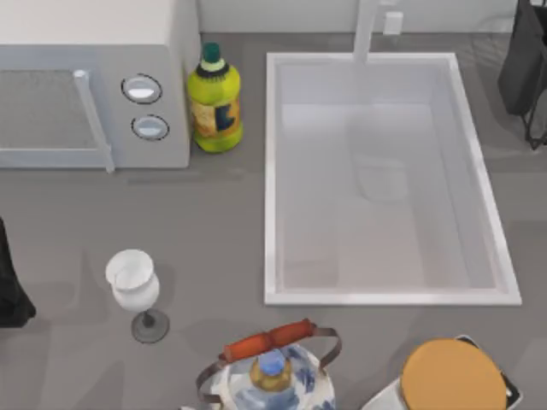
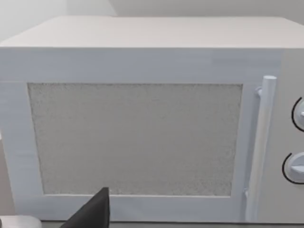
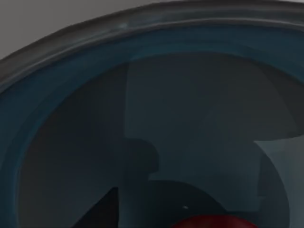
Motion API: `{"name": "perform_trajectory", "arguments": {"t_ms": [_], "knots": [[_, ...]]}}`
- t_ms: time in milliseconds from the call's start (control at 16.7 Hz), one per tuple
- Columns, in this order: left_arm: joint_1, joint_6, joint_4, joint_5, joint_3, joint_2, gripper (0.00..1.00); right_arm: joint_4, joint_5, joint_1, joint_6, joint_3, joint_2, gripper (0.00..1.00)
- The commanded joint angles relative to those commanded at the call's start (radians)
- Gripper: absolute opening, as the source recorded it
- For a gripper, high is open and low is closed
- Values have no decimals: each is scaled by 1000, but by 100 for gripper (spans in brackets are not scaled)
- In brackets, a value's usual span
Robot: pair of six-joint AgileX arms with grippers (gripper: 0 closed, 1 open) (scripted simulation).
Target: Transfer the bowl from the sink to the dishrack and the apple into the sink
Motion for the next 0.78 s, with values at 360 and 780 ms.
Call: {"name": "perform_trajectory", "arguments": {"t_ms": [360,780], "knots": [[0,0,0,0,0,0,100,0,0,0,0,0,0,70],[0,0,0,0,0,0,100,0,0,0,0,0,0,17]]}}
